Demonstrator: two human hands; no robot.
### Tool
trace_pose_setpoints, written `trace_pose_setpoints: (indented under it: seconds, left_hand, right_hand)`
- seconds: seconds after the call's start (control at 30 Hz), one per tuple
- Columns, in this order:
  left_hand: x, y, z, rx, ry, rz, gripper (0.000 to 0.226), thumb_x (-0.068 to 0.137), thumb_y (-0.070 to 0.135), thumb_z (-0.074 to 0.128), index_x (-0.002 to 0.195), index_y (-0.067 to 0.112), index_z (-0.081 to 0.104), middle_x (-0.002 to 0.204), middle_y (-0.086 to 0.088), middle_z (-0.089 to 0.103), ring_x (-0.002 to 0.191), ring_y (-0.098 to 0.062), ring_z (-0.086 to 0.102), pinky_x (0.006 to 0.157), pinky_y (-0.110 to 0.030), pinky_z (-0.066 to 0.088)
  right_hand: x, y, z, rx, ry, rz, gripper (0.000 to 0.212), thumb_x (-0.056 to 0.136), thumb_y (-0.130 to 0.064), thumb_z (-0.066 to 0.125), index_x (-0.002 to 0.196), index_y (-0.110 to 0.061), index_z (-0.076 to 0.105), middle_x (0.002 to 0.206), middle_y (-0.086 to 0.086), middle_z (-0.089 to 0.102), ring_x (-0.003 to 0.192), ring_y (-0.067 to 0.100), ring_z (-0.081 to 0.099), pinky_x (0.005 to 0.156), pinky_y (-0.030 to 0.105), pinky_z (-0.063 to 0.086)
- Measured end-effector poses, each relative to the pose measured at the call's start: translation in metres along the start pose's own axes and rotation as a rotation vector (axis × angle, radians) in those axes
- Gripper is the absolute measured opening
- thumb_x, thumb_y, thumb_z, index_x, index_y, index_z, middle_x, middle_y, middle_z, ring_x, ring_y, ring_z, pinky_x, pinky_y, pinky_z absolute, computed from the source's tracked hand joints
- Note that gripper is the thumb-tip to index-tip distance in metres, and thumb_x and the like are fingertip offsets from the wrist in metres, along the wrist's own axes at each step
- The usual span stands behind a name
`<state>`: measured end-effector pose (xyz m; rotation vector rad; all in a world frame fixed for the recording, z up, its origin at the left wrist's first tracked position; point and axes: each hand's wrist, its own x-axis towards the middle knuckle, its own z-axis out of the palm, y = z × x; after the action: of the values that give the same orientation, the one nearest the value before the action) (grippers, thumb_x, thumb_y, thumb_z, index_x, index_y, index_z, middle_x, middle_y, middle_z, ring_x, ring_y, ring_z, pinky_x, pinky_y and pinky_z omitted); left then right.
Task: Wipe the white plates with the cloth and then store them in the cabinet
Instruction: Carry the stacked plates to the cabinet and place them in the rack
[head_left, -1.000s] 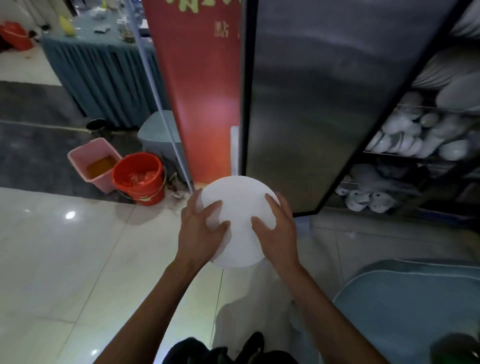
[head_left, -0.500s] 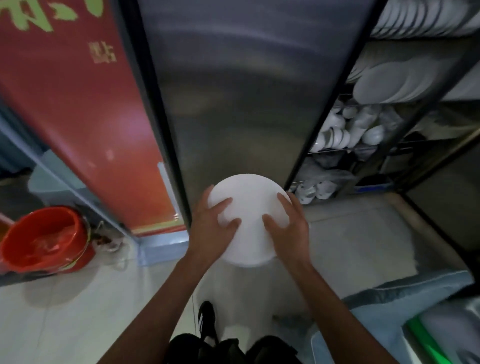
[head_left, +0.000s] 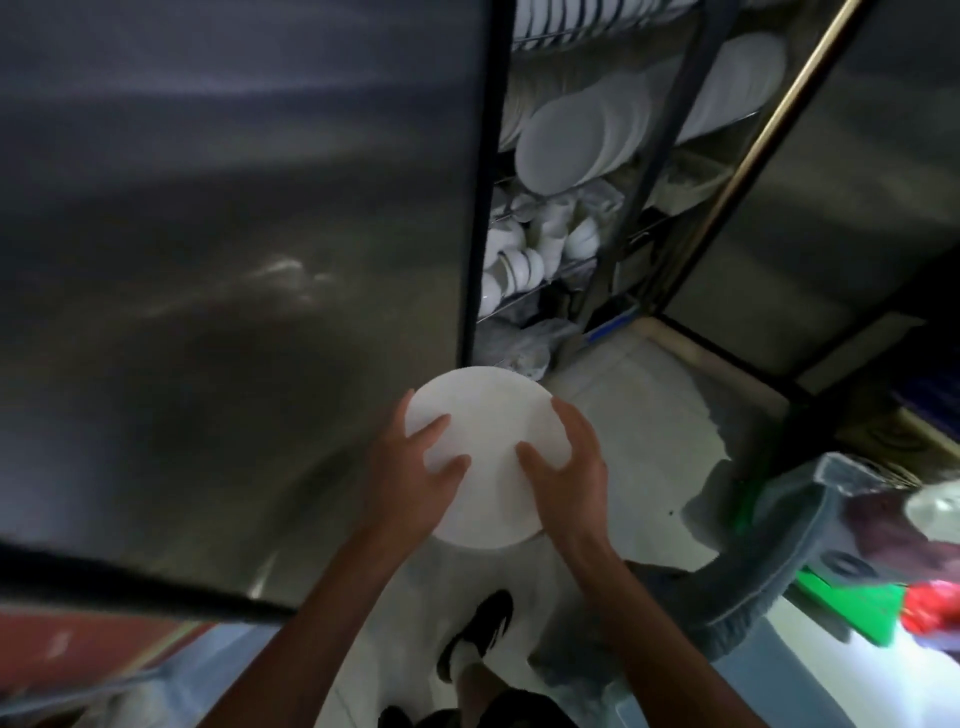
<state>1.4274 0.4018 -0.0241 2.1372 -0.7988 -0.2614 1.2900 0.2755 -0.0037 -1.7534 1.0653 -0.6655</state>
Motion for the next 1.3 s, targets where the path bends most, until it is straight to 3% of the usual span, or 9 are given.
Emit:
trace_pose_setpoints:
  seconds: [0.13, 0.2, 0.3, 0.47, 0.63, 0.9, 1.03, 1.17, 1.3]
  left_hand:
    - [0.056, 0.029, 0.029, 0.011, -0.062, 0.054, 0.051, 0.081, 0.029, 0.082, 0.129, 0.019, 0.067, 0.163, 0.0, 0.026, 0.146, -0.025, 0.033, 0.118, -0.044, 0.032]
    - [0.083, 0.044, 0.042, 0.001, -0.074, 0.086, 0.052, 0.081, 0.027, 0.083, 0.129, 0.02, 0.067, 0.162, 0.002, 0.027, 0.145, -0.024, 0.033, 0.118, -0.039, 0.033]
    - [0.118, 0.066, 0.061, -0.025, -0.066, 0.132, 0.051, 0.079, 0.025, 0.084, 0.127, 0.02, 0.069, 0.16, 0.005, 0.029, 0.142, -0.02, 0.036, 0.112, -0.026, 0.03]
    - [0.163, 0.094, 0.087, -0.036, -0.101, 0.188, 0.049, 0.078, 0.026, 0.084, 0.125, 0.019, 0.07, 0.158, 0.003, 0.032, 0.142, -0.019, 0.036, 0.114, -0.027, 0.031]
    - [0.217, 0.118, 0.112, -0.072, -0.105, 0.198, 0.049, 0.078, 0.028, 0.084, 0.125, 0.022, 0.071, 0.158, 0.008, 0.031, 0.142, -0.014, 0.033, 0.116, -0.029, 0.029]
    - [0.31, 0.136, 0.149, -0.248, -0.063, 0.157, 0.051, 0.073, 0.037, 0.078, 0.122, 0.023, 0.071, 0.154, 0.015, 0.035, 0.138, -0.012, 0.039, 0.113, -0.037, 0.039]
    - [0.366, 0.143, 0.158, -0.26, -0.032, 0.164, 0.044, 0.077, 0.02, 0.084, 0.119, 0.023, 0.072, 0.151, 0.014, 0.039, 0.137, -0.005, 0.038, 0.113, -0.027, 0.035]
    - [0.409, 0.143, 0.161, -0.262, -0.032, 0.144, 0.045, 0.078, 0.019, 0.083, 0.121, 0.021, 0.072, 0.153, 0.012, 0.037, 0.137, -0.007, 0.038, 0.108, -0.022, 0.034]
    - [0.432, 0.136, 0.161, -0.296, 0.006, 0.103, 0.046, 0.078, 0.018, 0.083, 0.122, 0.023, 0.07, 0.153, 0.015, 0.034, 0.129, 0.005, 0.036, 0.094, 0.001, 0.027]
  right_hand:
    - [0.055, 0.005, -0.018, 0.058, 0.088, 0.044, 0.063, 0.085, -0.024, 0.074, 0.137, -0.043, 0.045, 0.14, -0.017, 0.047, 0.113, 0.001, 0.046, 0.077, 0.005, 0.034]
    - [0.08, 0.006, -0.028, 0.096, 0.144, 0.073, 0.068, 0.084, -0.026, 0.076, 0.139, -0.046, 0.041, 0.134, -0.022, 0.045, 0.112, 0.002, 0.047, 0.078, 0.01, 0.039]
    - [0.118, 0.007, -0.044, 0.117, 0.197, 0.082, 0.073, 0.083, -0.026, 0.077, 0.145, -0.038, 0.041, 0.131, -0.024, 0.044, 0.118, 0.004, 0.047, 0.093, 0.026, 0.045]
    - [0.162, 0.002, -0.064, 0.183, 0.276, 0.095, 0.062, 0.08, -0.023, 0.077, 0.134, -0.04, 0.051, 0.119, -0.024, 0.053, 0.095, -0.005, 0.053, 0.075, 0.013, 0.043]
    - [0.216, -0.004, -0.075, 0.218, 0.32, 0.095, 0.06, 0.079, -0.024, 0.077, 0.131, -0.041, 0.053, 0.12, -0.025, 0.057, 0.099, -0.024, 0.048, 0.073, 0.008, 0.042]
    - [0.329, -0.022, -0.082, 0.282, 0.286, 0.083, 0.055, 0.074, -0.019, 0.077, 0.118, -0.045, 0.059, 0.111, -0.023, 0.064, 0.095, -0.004, 0.06, 0.073, 0.03, 0.054]
    - [0.382, -0.032, -0.075, 0.288, 0.234, 0.092, 0.057, 0.077, -0.02, 0.075, 0.126, -0.042, 0.057, 0.119, -0.016, 0.063, 0.103, 0.007, 0.061, 0.074, 0.03, 0.055]
    - [0.425, -0.047, -0.068, 0.27, 0.13, 0.084, 0.056, 0.077, -0.026, 0.069, 0.113, -0.065, 0.049, 0.107, -0.034, 0.058, 0.1, 0.004, 0.059, 0.074, 0.034, 0.057]
    - [0.459, -0.061, -0.056, 0.276, 0.083, 0.026, 0.06, 0.078, -0.02, 0.068, 0.129, -0.047, 0.055, 0.121, -0.019, 0.062, 0.107, 0.013, 0.061, 0.083, 0.044, 0.06]
